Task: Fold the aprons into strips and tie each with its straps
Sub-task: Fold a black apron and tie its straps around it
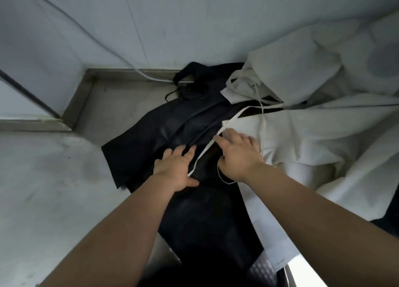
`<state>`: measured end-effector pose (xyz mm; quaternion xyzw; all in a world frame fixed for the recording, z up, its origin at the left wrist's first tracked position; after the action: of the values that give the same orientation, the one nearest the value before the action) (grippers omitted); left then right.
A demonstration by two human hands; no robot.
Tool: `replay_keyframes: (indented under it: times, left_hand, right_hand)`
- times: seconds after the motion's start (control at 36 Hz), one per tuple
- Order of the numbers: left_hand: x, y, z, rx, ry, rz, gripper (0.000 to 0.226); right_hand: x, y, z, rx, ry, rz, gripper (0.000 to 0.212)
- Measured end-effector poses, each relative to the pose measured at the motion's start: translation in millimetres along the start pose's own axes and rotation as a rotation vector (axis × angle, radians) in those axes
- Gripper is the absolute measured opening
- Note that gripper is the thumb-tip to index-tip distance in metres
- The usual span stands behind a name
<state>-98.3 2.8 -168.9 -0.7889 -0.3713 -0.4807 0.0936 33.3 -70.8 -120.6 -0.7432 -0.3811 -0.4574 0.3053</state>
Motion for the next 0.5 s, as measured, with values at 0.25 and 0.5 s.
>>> replay_keyframes:
  times: [0.25, 0.5]
  left_hand:
    - [9.6, -31.4, -22.3, 0.020, 0.255, -0.194, 0.032]
    - [55.3, -100.8, -66.3, 0.217, 0.362, 0.000, 0.014]
  right_hand:
    - [-18.8, 2.8, -0.8, -0.064, -0.073, -0.237, 0.070]
    - [-6.0, 4.7, -6.5, -0.362, -0.097, -0.309, 0.061]
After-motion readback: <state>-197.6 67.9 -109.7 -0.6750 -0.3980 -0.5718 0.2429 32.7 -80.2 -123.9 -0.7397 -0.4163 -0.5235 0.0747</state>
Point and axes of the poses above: each hand's wrist, its own z-axis towards the middle knuckle, its own x-axis out of the back of the hand, y = z × x, the point moved 6 cm from there along z, towards the middle knuckle, and after that the axes turned 9 degrees about -x, right-handed, at the moved point
